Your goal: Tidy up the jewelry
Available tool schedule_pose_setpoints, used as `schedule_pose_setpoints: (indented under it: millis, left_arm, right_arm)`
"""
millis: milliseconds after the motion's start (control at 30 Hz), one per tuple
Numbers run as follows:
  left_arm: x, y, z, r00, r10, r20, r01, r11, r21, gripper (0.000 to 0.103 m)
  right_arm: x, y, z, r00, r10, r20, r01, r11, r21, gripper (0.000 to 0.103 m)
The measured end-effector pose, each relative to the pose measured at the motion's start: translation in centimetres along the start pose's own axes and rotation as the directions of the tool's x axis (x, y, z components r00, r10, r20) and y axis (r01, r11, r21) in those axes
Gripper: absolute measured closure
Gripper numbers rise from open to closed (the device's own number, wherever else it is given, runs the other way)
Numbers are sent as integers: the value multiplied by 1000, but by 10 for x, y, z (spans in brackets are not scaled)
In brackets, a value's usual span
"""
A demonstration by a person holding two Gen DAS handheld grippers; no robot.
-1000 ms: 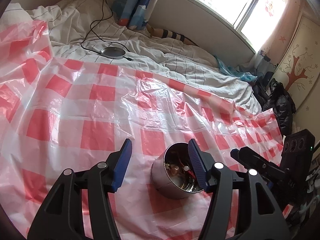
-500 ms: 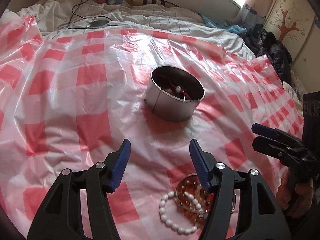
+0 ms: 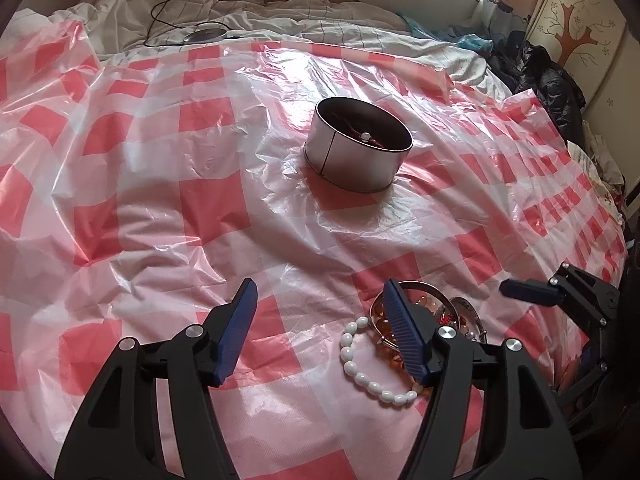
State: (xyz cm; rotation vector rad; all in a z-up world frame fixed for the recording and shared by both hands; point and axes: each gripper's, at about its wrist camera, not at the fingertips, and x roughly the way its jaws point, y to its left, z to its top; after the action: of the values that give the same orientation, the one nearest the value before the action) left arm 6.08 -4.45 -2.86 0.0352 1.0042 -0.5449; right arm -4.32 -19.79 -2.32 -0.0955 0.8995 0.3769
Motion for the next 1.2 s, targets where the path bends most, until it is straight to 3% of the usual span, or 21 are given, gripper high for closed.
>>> schedule_pose_setpoints:
  millis: [67, 200, 367, 600, 767, 833, 933, 1100, 1200]
  left_arm:
    - [0, 1, 0, 1000, 8, 0, -8, 1000, 6, 38]
    - [-3, 6, 1, 1000, 5, 11, -5, 1000, -8, 37]
    - [4, -1, 0, 1000, -5, -15, 5, 1000, 20, 37]
    - [13, -11, -4, 999, 1, -45, 2, 999, 53, 36]
    - [26, -20, -7, 997, 11, -83, -4, 996, 94, 35]
    - [33, -24, -7, 995, 22, -95, -12, 995, 103, 35]
    - [37, -38, -9, 994, 7, -106, 11, 986, 165, 35]
    - [29, -60, -16, 997, -8, -80, 31, 955, 294, 34]
    - [18, -69, -23, 998, 1, -56, 21, 920, 391, 34]
  right_arm:
    - [8, 4, -2, 999, 13, -33, -14, 1000, -13, 53]
    - [13, 10, -3, 998, 42, -56, -44, 999, -23, 60]
    - [18, 14, -6, 997, 24, -75, -27, 999, -37, 73]
    - [12, -24, -4, 999, 23, -36, -17, 988, 153, 73]
    - [9, -50, -4, 999, -25, -34, 33, 965, 261, 70]
    - [10, -54, -3, 999, -28, -41, 38, 962, 271, 69]
    - [8, -53, -2, 999, -37, -38, 46, 966, 254, 60]
    - [5, -45, -1, 998, -59, -18, 61, 979, 194, 55]
    - [8, -40, -2, 996, -76, -37, 82, 983, 165, 53]
